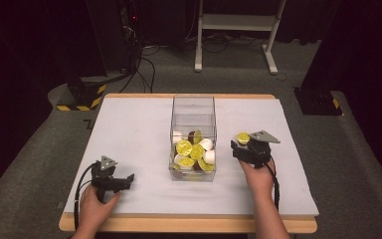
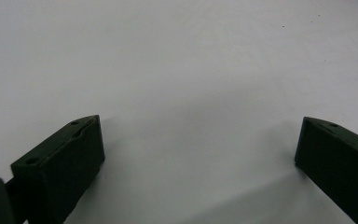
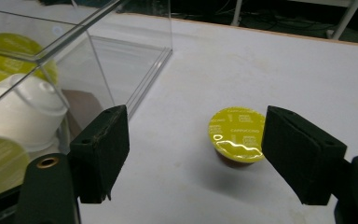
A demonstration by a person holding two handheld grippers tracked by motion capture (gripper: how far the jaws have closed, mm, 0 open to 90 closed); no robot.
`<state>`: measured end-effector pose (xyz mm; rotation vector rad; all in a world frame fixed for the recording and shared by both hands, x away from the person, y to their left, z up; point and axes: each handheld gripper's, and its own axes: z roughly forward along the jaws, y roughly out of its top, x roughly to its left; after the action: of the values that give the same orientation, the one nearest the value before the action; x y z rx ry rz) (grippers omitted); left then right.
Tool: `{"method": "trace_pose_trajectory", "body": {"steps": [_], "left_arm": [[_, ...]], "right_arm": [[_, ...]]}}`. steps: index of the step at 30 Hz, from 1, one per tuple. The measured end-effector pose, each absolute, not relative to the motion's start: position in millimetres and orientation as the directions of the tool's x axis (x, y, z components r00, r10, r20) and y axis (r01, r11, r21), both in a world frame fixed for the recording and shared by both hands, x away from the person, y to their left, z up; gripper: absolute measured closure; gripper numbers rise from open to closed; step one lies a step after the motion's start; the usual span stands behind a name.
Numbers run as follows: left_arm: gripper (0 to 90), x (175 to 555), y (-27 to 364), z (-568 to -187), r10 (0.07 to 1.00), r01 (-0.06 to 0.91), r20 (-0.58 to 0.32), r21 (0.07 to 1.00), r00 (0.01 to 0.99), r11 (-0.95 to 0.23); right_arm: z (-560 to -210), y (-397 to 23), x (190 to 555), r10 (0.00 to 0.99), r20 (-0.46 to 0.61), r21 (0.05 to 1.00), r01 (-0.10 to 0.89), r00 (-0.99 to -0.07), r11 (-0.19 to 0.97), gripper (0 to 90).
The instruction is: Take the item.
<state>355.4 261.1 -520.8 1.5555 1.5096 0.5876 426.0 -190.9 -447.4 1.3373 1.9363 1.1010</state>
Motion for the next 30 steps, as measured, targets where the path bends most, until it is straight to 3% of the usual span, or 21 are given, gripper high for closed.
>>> {"method": "trace_pose_trajectory", "body": {"steps": [11, 27, 30], "left_arm": [[1.4, 355, 261, -521, 0.961, 0.551, -0.229, 0.827, 0.154, 0.109], [1.4, 355, 261, -521, 0.961, 0.551, -0.23, 0.827, 0.153, 0.111], [1.4, 355, 261, -521, 0.961, 0.55, -0.232, 0.828, 0.152, 0.112]], "right_arm": [[-450, -181, 404, 0.919, 0.015, 0.843, 0.499, -0.394, 0.201, 24.6], [-493, -171, 381, 0.904, 0.056, 0.732, 0.633, -0.425, 0.252, 24.3], [-504, -164, 373, 0.901, -0.027, 0.716, 0.62, -0.433, 0.32, 25.0]]}}
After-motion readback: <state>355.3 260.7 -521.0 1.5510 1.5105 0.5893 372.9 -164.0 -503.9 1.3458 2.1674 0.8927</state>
